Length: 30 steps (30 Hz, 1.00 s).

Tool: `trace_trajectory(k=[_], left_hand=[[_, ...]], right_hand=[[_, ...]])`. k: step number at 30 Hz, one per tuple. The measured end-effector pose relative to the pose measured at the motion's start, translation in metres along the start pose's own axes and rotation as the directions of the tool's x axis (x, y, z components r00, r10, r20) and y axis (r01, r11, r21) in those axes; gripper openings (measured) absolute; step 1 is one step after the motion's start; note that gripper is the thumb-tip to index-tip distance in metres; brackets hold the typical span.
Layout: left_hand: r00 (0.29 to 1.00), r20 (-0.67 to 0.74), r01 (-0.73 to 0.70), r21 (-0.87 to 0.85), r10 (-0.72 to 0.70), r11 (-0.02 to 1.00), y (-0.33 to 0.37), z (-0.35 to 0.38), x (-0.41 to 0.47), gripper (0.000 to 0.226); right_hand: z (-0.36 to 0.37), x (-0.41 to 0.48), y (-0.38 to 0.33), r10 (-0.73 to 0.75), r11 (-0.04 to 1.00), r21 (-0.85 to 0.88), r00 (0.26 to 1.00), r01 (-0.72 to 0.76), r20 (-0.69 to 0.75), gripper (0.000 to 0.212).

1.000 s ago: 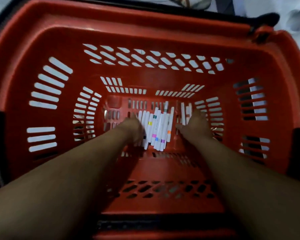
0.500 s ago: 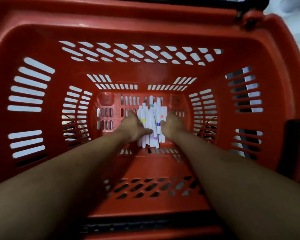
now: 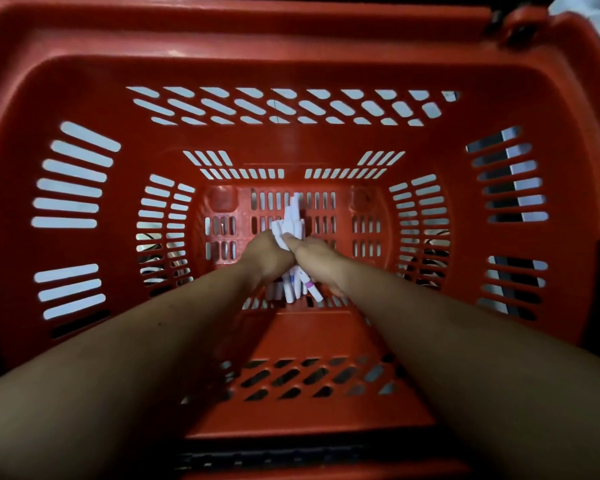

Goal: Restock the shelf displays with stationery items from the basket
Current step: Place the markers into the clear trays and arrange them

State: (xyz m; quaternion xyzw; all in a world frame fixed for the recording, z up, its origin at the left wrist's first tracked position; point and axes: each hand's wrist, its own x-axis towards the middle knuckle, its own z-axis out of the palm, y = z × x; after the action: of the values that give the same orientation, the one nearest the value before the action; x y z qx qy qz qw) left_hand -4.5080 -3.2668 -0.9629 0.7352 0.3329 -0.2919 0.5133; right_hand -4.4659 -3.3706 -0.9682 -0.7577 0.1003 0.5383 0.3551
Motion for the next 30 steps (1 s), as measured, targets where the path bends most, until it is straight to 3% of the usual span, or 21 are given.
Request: trace_trajectory(k=[3, 5, 10, 14, 17, 23, 26, 30], left_hand=[[1.0, 0.002, -0.014, -0.042, 0.014, 0.999, -0.001, 0.0, -0.003, 0.021], [1.0, 0.002, -0.015, -0.06, 0.015, 0.998, -0.003, 0.0, -0.004, 0.023], [1.0, -0.025, 0.012, -0.052, -0.013, 0.999, -0.006, -0.001, -0.002, 0.012], [0.999, -0.023, 0.036, -0.026, -0.037, 0.999, -0.005, -0.003, -0.002, 0.019], [0.998, 0.02, 0.054, -0.091, -0.052, 0.994, 0.001, 0.0, -0.008, 0.021], [0.992, -0.075, 0.067, -0.338, -0.098, 0.939, 0.028, -0.017, -0.02, 0.009], [0.987, -0.112, 0.074, -0.331, -0.118, 0.941, 0.045, -0.033, -0.027, 0.01], [0.985, -0.134, 0.065, -0.309, -0.111, 0.949, 0.07, -0.05, -0.046, 0.012]], right_hand=[[0.002, -0.002, 0.0, -0.006, 0.991, 0.133, 1.0, 0.005, 0.009, 0.044], [0.004, -0.002, 0.001, 0.001, 0.989, 0.147, 1.0, -0.003, 0.009, 0.035], [0.007, -0.004, 0.0, 0.003, 0.991, 0.137, 1.0, 0.001, -0.027, 0.044], [0.006, -0.008, -0.002, 0.008, 0.99, 0.142, 1.0, -0.006, -0.012, 0.042], [0.007, -0.01, -0.002, 0.021, 0.987, 0.16, 1.0, -0.023, 0.017, 0.049], [-0.001, -0.018, -0.028, -0.057, 0.953, 0.297, 0.998, 0.058, -0.01, 0.046], [-0.015, -0.034, -0.045, -0.091, 0.932, 0.356, 0.995, 0.072, 0.038, 0.039], [-0.037, -0.071, -0.068, -0.116, 0.971, 0.218, 0.989, 0.092, 0.096, 0.04]])
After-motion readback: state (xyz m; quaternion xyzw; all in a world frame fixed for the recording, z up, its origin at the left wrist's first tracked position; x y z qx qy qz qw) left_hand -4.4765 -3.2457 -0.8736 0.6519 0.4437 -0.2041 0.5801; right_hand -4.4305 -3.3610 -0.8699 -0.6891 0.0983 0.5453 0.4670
